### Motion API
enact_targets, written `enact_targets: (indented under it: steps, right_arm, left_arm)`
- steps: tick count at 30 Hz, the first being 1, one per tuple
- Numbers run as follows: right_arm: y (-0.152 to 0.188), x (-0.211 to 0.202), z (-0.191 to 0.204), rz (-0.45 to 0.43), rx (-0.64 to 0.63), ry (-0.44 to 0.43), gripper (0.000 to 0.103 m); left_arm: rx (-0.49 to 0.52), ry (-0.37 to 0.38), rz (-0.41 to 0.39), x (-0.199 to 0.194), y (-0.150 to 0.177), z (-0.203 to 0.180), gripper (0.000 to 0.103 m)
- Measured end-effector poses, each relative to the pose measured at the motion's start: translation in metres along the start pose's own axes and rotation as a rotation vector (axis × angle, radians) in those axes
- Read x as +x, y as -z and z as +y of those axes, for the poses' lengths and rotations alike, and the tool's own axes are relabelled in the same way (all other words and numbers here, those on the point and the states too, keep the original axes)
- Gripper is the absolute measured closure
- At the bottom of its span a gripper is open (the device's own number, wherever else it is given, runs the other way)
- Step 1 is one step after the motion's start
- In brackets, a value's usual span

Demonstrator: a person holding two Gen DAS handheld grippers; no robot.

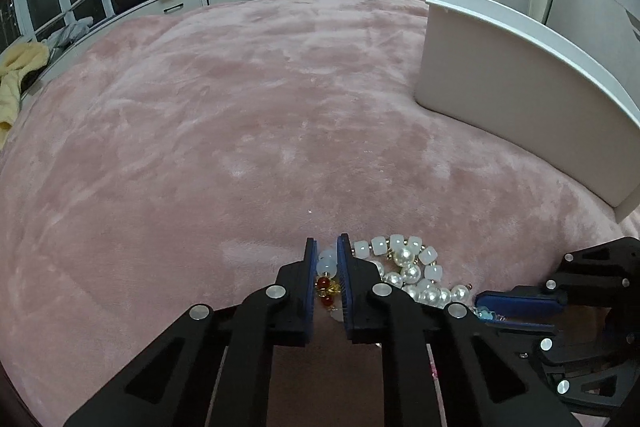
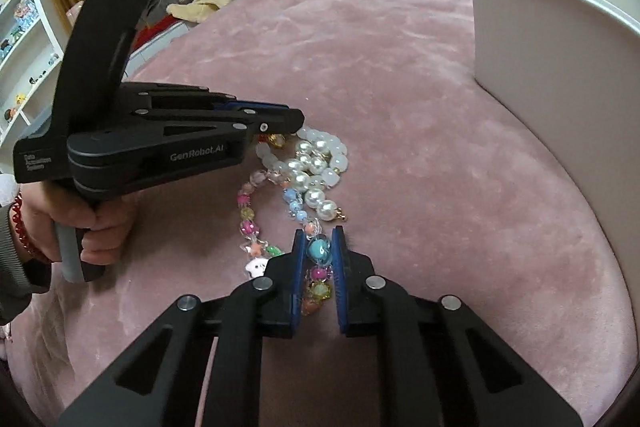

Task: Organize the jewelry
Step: 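Grasp the pearl bracelet with the left tool while the right tool grasps the bead bracelet, then lift both bracelets and carry them over the white box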

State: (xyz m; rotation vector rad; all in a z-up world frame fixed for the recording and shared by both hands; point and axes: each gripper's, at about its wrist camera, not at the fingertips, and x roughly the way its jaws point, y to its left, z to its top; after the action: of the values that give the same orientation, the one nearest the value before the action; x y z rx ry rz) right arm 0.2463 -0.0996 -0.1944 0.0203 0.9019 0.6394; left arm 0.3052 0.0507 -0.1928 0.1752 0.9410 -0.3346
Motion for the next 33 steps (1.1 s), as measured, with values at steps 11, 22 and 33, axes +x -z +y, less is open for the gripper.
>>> enact_targets:
  steps: [11,22,33]
  right_arm:
    - [-0.003,-0.027,-0.007,-0.091,0.045,0.002,0.090]
    - [-0.004,-0.054,-0.005,-0.168,0.053,-0.010,0.090]
    - [-0.010,-0.092,-0.003,-0.259,0.056,-0.032,0.090]
  left_arm:
    - [0.008,-0.015,-0.022,-0.024,0.005,0.004,0.088]
    - [-0.013,-0.040,-0.086,-0.063,-0.006,0.014,0.088]
    - [-0.019,-0.038,-0.132,-0.093,-0.008,0.003,0.088]
